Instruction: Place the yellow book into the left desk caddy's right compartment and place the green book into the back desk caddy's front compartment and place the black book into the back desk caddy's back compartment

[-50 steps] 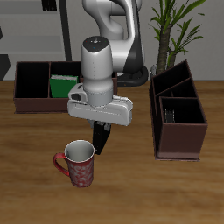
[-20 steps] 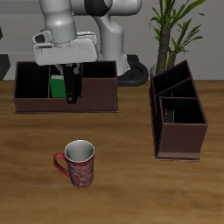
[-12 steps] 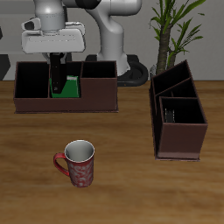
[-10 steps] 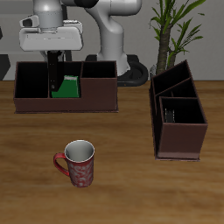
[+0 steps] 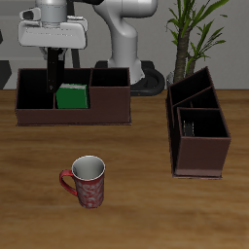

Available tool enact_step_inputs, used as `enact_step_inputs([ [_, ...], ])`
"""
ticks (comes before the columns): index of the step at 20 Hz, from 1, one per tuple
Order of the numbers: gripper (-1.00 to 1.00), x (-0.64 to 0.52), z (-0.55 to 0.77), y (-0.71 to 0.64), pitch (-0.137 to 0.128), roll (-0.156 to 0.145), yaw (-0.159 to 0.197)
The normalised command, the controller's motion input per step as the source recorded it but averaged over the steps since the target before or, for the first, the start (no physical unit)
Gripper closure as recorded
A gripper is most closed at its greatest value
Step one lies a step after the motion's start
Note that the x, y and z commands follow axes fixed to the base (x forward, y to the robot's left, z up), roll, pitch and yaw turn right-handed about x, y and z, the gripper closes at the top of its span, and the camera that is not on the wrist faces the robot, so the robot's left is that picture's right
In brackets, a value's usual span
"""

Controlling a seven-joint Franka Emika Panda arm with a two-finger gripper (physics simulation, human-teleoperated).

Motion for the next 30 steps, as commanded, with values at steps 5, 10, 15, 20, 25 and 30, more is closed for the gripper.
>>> enact_step_inputs([
  [5,1.00,-0.38,0.20,0.20,0.023,0.090,-0.068],
  [10,1.00,-0.34,0.08,0.23,-0.024,0.046,0.029],
  [15,1.00,-0.28,0.05,0.04,-0.008,0.017,0.020],
  [20,1.00,-0.17,-0.02,0.02,0.002,-0.028,0.018],
  [25,1.00,-0.32,0.03,0.01,0.002,0.001,0.023],
  [30,1.00,-0.34,-0.03,-0.19,0.023,-0.018,0.010],
])
